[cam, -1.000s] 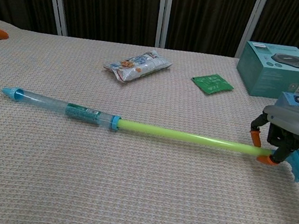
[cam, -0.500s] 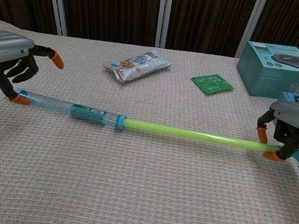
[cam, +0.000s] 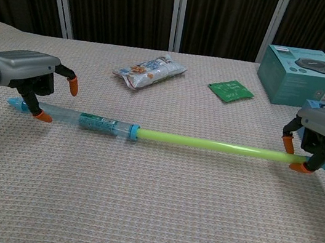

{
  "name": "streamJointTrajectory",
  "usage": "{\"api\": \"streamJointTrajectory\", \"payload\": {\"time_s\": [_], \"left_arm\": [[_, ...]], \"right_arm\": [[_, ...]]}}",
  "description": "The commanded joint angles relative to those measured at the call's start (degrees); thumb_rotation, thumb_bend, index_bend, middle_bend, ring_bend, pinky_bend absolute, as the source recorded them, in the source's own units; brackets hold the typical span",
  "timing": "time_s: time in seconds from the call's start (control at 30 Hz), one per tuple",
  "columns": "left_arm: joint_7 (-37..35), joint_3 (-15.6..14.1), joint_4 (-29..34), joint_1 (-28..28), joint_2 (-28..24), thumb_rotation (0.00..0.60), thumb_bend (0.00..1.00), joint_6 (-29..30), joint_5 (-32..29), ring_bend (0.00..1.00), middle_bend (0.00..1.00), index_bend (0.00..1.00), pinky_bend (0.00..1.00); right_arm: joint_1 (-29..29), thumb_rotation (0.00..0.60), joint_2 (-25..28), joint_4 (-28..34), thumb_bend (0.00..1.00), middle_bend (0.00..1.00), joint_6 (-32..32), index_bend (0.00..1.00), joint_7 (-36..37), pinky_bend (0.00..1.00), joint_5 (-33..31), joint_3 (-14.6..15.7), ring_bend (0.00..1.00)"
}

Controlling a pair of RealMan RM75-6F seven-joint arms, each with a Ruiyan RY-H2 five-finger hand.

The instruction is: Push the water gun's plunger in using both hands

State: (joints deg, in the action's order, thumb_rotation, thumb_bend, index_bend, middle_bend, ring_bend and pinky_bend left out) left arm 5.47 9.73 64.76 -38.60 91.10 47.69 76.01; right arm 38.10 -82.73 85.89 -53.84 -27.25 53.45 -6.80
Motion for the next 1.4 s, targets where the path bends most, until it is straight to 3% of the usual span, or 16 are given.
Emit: {"api": "streamJointTrajectory", "payload": {"time_s": [0.03,0.3,0.6,0.83,1.07,1.2,1.4], "left_arm": [[1.0,0.6,0.2,-0.9,0.1,0.6,0.02,-1.2,-1.5,0.91,0.96,0.38,1.0],[5.0,1.5,-0.1,-3.7,0.9,0.6,0.07,-6.4,-8.0,0.91,0.96,0.41,1.0],[6.2,1.1,-1.3,-4.5,2.4,0.6,0.08,-6.9,-11.0,0.91,0.96,0.42,1.0],[7.1,0.7,-1.2,-5.1,2.4,0.6,0.17,-8.0,-13.4,0.91,0.96,0.47,1.0],[5.5,0.9,-0.4,-4.9,2.4,0.6,0.4,-6.7,-13.6,0.91,0.96,0.71,1.0],[4.0,1.1,1.4,-4.5,1.2,0.6,0.42,-4.7,-12.0,0.91,0.96,0.8,1.0],[3.4,1.1,5.3,-4.0,-0.9,0.6,0.42,-2.6,-10.9,0.91,0.96,0.82,1.0]], "right_arm": [[0.0,0.6,0.1,0.1,0.46,1.0,-0.1,0.72,-0.2,1.0,0.0,0.1,1.0],[0.4,0.6,0.4,0.3,0.46,1.0,0.1,0.72,-0.7,1.0,-0.2,0.4,1.0],[0.5,0.6,0.6,0.3,0.46,1.0,-0.2,0.72,-0.7,1.0,-0.7,0.4,1.0],[0.5,0.6,0.9,0.2,0.47,1.0,-0.2,0.72,-0.3,1.0,-0.8,0.4,1.0],[0.4,0.6,1.3,0.6,0.47,1.0,-0.4,0.72,0.1,1.0,-0.5,0.5,1.0],[0.3,0.6,1.9,1.5,0.47,1.0,-0.9,0.72,0.3,1.0,-0.2,0.2,1.0],[0.3,0.6,2.6,3.4,0.48,1.0,-1.4,0.72,0.4,1.0,0.2,0.0,1.0]]}}
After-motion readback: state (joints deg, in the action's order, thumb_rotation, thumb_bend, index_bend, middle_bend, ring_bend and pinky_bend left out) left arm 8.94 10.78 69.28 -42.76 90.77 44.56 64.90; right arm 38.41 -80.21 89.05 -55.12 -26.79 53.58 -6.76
